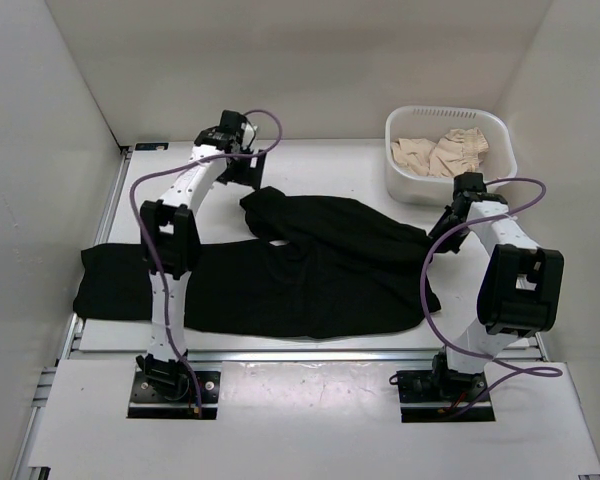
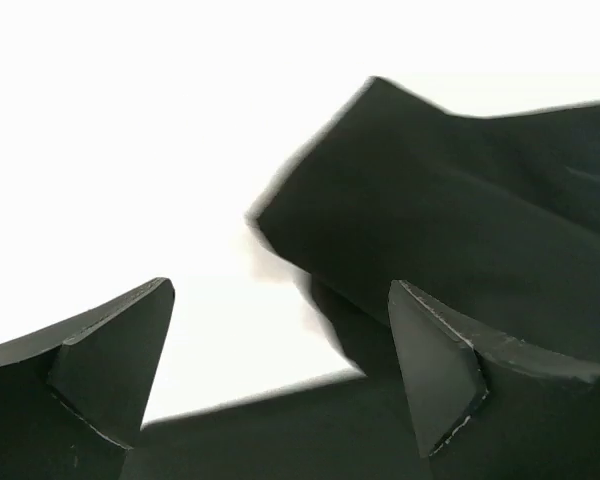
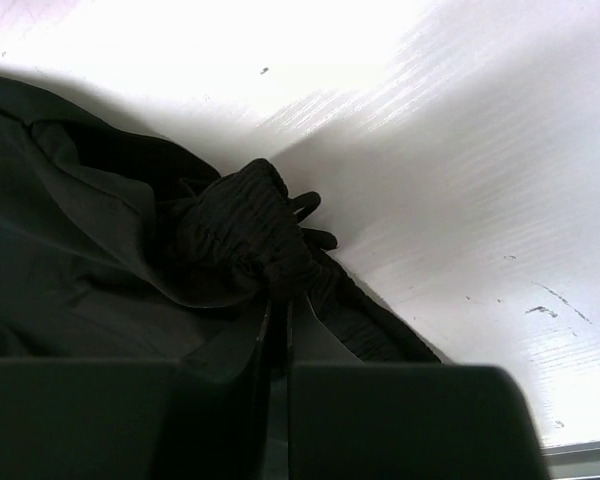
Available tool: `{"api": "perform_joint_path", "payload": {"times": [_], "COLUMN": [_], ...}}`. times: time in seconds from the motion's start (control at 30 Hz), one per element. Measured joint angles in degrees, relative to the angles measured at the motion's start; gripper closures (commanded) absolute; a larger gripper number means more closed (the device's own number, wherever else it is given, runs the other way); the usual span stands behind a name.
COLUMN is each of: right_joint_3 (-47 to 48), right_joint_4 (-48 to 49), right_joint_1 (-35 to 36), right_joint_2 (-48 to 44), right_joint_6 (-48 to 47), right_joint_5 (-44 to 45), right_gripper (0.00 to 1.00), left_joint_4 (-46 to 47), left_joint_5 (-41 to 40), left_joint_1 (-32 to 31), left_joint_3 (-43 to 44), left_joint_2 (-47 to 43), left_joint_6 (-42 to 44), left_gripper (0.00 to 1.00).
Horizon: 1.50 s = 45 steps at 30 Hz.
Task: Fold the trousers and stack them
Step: Flatten the trousers out
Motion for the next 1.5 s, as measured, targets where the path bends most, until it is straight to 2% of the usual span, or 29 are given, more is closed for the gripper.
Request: {"api": "perform_joint_path", "payload": {"times": [0.2, 0.3, 0.33, 0.37, 0.4, 0.47, 0.5, 0.6, 0.73, 0.8, 0.9, 0.97, 1.1, 1.13, 1.2, 1.23, 1.3, 1.4, 1.5], "right_joint_3": [0.1, 0.1, 0.1, 0.1, 0.1, 0.1, 0.1, 0.1, 0.1, 0.1, 0.1, 0.1, 0.1, 0.1, 0.1, 0.1, 0.1, 0.1, 0.1], "right_joint_4": [0.0, -0.1, -0.1, -0.2, -0.3, -0.3, -0.3, -0.3, -0.3, -0.3, -0.3, -0.3, -0.3, -0.3, -0.3, -0.3, -0.3, -0.3, -0.3], "right_joint_1": [0.0, 0.0, 0.0, 0.0, 0.0, 0.0, 0.0, 0.0, 0.0, 0.0, 0.0, 0.0, 0.0, 0.0, 0.0, 0.0, 0.0, 0.0, 0.0], "right_joint_2": [0.7, 0.8, 0.8, 0.8, 0.8, 0.8, 0.8, 0.8, 0.8, 0.8, 0.8, 0.8, 0.8, 0.8, 0.8, 0.8, 0.8, 0.8, 0.8], "right_joint_6": [-0.2, -0.4, -0.6, -0.7, -0.8, -0.9, -1.0, -1.0, -1.0, -1.0, -1.0, -1.0, -1.0, -1.0, -1.0, -1.0, -1.0, -1.1, -1.1], "right_joint_5": [-0.5, -0.4, -0.4, -0.3, -0.2, 0.0, 0.0, 0.1, 0.2, 0.3, 0.2, 0.2, 0.2, 0.2, 0.2, 0.2, 0.2, 0.1, 0.2], "right_gripper": [1.0, 1.0, 1.0, 1.0, 1.0, 1.0, 1.0, 1.0, 1.0, 1.0, 1.0, 1.0, 1.0, 1.0, 1.0, 1.0, 1.0, 1.0, 1.0], "left_joint_4": [-0.7, -0.6, -0.6, -0.3, -0.1, -1.0, -2.0, -4.7, -9.0, -7.1, -4.0, -1.6, 1.3, 1.7, 1.8, 1.1, -1.0, -5.0, -9.1], "left_joint_5": [-1.2, 1.1, 1.9, 2.6, 3.4, 5.6, 7.4, 11.6, 10.4, 6.8, 0.6, -3.1, -5.2, -4.6, -3.3, -2.6, -1.7, -1.4, 0.0], "left_joint_1": [4.2, 4.0, 3.8, 3.4, 3.0, 2.4, 2.0, 1.8, 2.1, 2.6, 1.5, -1.6, -16.7, -21.2, -28.8, -32.0, -34.7, -33.7, -29.5], "left_joint_3": [3.1, 3.6, 3.1, 2.1, 1.1, -0.7, -1.1, -0.9, 3.4, 6.5, 5.7, 2.4, -6.7, -8.6, -12.2, -13.9, -15.9, -16.9, -15.3], "left_joint_2": [13.8, 14.6, 14.5, 14.4, 13.8, 12.6, 12.4, 12.3, 12.4, 11.3, 4.8, -1.6, -13.9, -15.2, -15.7, -14.8, -11.7, -6.7, -5.1], "left_joint_6": [0.0, -0.3, -0.2, -0.3, -0.4, -0.2, -0.2, 0.1, 0.0, 0.0, -0.1, -0.1, 0.0, 0.0, 0.4, 0.4, 0.6, 0.2, 0.2], "left_gripper": [0.0, 0.0, 0.06, 0.2, 0.38, 0.83, 0.86, 0.86, 0.86, 0.86, 0.86, 0.86, 0.86, 0.7, 0.48, 0.32, 0.03, 0.0, 0.0]}}
